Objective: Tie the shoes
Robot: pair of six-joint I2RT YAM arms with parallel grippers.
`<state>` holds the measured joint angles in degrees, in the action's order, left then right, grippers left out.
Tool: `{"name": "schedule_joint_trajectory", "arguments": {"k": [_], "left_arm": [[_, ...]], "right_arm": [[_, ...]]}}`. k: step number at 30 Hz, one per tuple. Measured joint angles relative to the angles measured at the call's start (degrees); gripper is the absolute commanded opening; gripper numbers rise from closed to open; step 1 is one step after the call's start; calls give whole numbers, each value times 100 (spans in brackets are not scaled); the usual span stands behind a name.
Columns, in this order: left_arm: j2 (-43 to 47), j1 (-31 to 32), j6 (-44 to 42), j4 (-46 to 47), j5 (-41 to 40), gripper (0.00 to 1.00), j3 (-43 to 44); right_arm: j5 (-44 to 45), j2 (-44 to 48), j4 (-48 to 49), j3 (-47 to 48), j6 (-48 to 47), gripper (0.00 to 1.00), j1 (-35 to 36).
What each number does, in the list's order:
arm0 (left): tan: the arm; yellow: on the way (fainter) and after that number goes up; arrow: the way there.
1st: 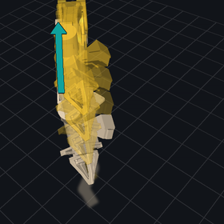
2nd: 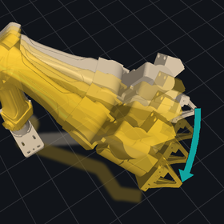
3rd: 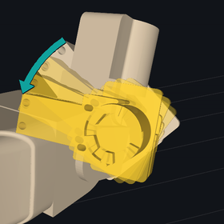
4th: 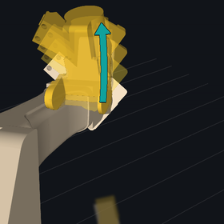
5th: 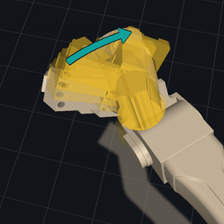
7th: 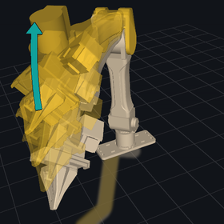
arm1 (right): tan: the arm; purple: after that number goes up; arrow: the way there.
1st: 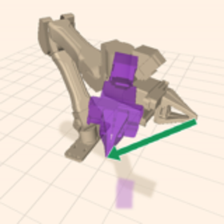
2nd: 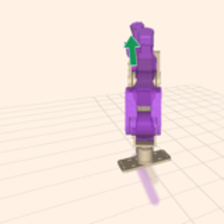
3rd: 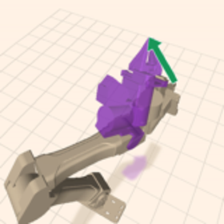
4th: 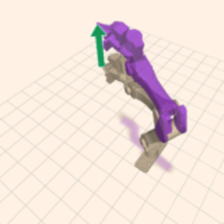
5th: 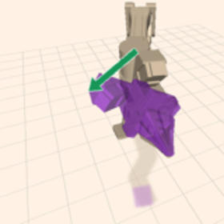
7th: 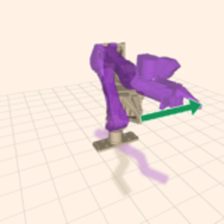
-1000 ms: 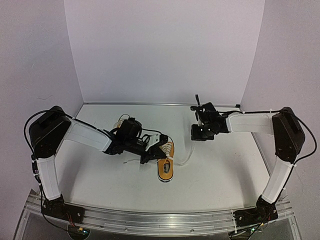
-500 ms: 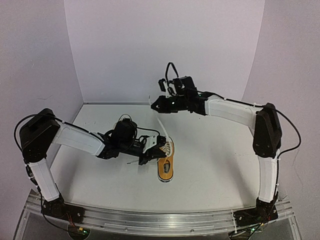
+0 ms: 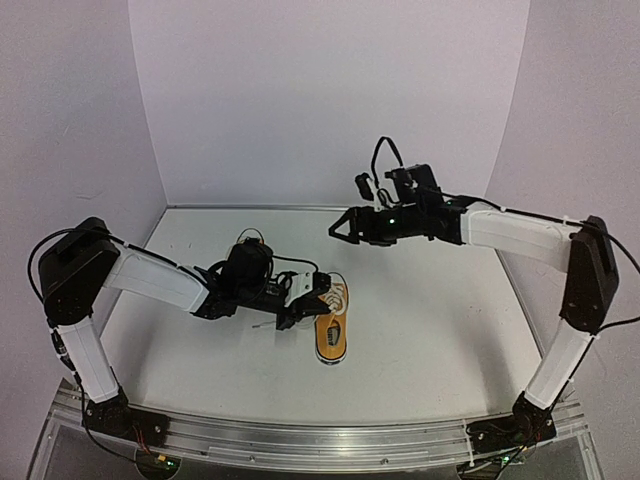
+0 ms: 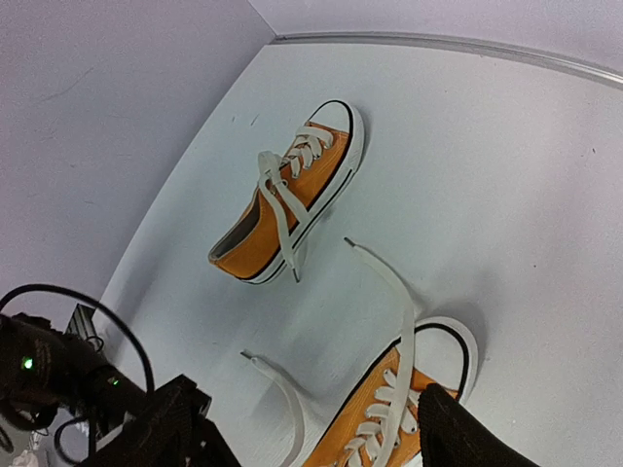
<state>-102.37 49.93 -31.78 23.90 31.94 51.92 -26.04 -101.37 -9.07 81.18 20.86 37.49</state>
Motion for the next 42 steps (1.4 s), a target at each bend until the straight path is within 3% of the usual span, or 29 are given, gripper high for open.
{"name": "schedule_joint_trajectory", "arguments": {"k": [5,10,18,38,42], "left_arm": [[-4,0,-1,90,-104,0,0],[-36,0,-1,128,-171,0,19],[-196,0,2,177,-222,0,70],[-328,0,2,314,-323,0,190],[-334,0,2,315,-327,0,223]], "right_arm": [[-580,715,628,-1120,128,68,29],[-1170,693,1123,-2037,466,60,107],[-1465,525,1528,-2185,685,41,176],[-1571,309,1684,-2407,849,45,276],[-1582,307,1684,-2453,875,41,278]]}}
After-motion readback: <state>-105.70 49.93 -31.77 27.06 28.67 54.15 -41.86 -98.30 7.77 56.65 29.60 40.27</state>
